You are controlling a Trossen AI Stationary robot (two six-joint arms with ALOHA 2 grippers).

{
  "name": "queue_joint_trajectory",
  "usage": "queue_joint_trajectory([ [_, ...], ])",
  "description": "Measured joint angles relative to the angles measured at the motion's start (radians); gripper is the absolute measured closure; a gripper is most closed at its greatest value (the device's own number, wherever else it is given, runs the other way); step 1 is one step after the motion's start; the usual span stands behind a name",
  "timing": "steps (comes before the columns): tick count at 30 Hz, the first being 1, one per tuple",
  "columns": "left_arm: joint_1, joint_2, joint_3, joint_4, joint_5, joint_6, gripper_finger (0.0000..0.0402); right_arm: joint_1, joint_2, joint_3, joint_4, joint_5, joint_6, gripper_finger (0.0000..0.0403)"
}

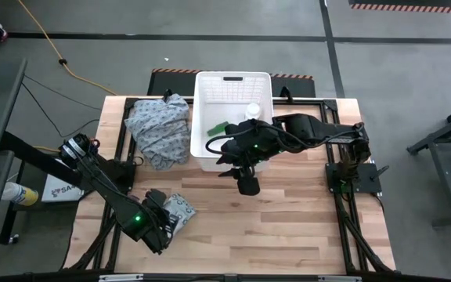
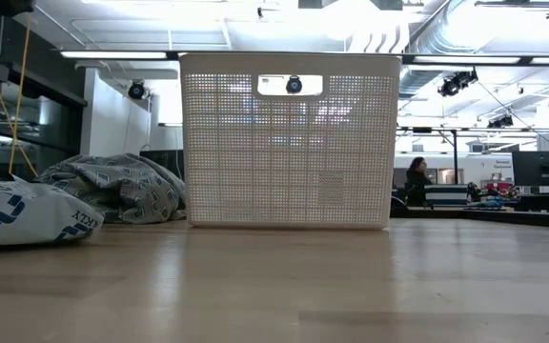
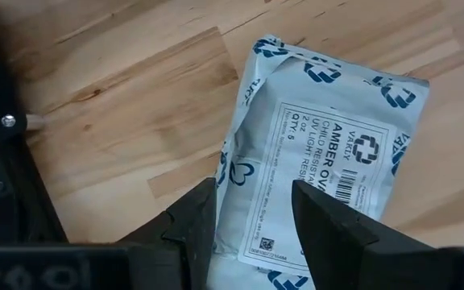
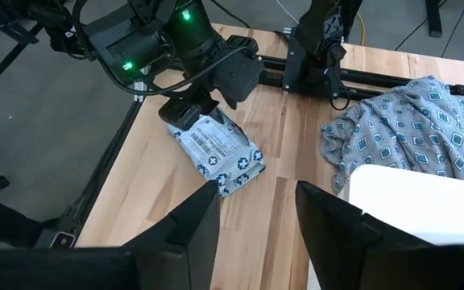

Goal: Pick & place medical supplies in basket/bin
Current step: Put the mailer bag into the white bin

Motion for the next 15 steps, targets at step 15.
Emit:
queue_joint_trajectory([
  [15,0.000,0.000,0.000,0.030,-0.005,0.016,0.0052,0.000,0.000,0.000,0.001,0.000,-0.008,0.0245],
])
